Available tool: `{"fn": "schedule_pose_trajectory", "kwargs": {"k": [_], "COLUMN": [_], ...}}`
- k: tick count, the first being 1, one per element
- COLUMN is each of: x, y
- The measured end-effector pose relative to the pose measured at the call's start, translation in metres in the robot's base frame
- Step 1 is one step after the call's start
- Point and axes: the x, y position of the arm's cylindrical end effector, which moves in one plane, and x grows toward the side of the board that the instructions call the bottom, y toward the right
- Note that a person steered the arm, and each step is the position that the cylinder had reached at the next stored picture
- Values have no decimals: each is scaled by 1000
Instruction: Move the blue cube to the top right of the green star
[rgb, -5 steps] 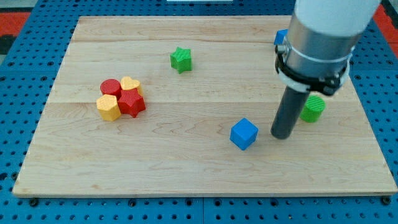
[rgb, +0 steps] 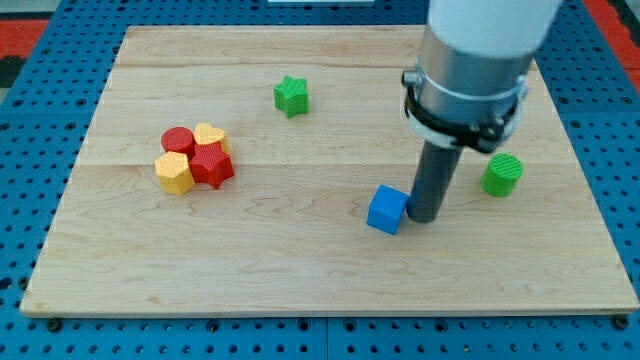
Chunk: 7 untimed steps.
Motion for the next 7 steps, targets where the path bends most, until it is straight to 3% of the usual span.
{"fn": "schedule_pose_trajectory", "kwargs": {"k": [3, 4, 5, 6, 7], "x": [49, 25, -25, -45, -27], "y": [-19, -47, -49, -49, -45]}}
